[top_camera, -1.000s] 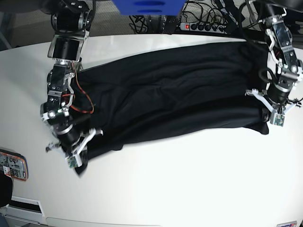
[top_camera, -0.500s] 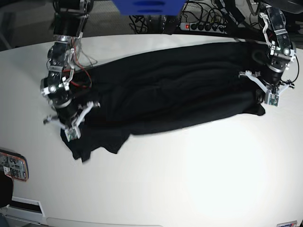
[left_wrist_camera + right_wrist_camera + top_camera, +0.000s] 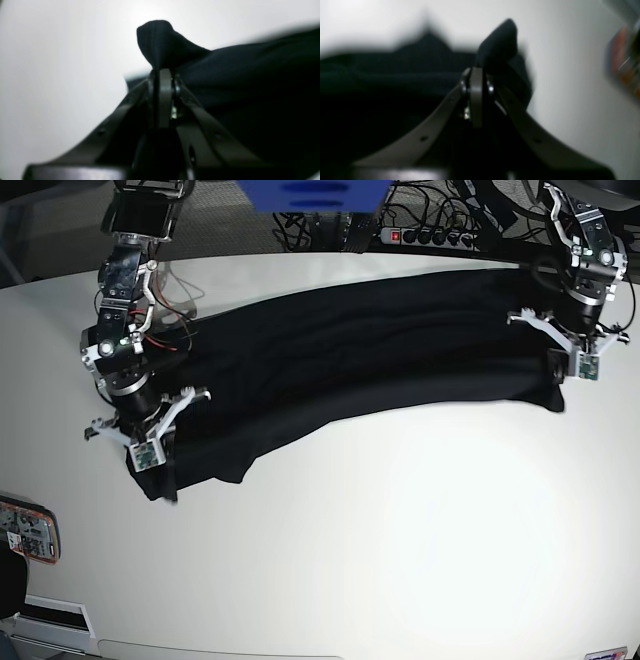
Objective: Fold the T-shirt properly
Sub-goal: 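Lay the folded hem onto the collar edge with both grippers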
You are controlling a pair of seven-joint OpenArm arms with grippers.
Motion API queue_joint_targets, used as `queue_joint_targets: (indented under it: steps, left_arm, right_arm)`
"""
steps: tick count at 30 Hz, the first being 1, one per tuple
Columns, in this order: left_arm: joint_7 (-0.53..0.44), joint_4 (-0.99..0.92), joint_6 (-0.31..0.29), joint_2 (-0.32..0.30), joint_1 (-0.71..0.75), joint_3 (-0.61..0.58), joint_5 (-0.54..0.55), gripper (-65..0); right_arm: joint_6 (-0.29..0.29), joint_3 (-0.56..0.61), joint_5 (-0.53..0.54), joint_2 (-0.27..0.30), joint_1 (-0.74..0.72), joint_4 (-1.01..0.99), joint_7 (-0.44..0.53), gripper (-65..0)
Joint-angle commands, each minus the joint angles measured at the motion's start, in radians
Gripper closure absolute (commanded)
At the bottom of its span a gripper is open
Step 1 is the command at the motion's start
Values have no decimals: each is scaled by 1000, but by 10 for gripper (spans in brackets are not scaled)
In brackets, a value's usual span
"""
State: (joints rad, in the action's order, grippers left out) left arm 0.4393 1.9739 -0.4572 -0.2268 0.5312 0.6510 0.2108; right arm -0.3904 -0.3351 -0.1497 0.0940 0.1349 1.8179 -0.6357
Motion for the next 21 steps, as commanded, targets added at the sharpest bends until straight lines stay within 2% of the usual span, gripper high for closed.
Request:
queue_joint_targets:
  steps: [1, 3, 5, 18, 21]
  left_arm:
    - [-3, 14, 8, 2, 11, 20, 2, 0]
    - [-3, 15, 8, 2, 14, 28, 2, 0]
    - [-3, 17, 8, 2, 17, 29, 3, 0]
    - [-3, 38, 8, 4, 96, 34, 3, 0]
    - [-3, 38, 8, 4, 126, 34, 3, 0]
  right_arm:
    - [31, 0, -6, 6, 16, 7, -3, 0]
    - [77, 3, -8, 6, 47, 21, -3, 0]
    - [95, 4, -8, 6, 64, 30, -3, 0]
    - [106, 0, -8, 6, 139, 36, -3, 0]
    - [106, -2, -8, -23, 171, 36, -3, 0]
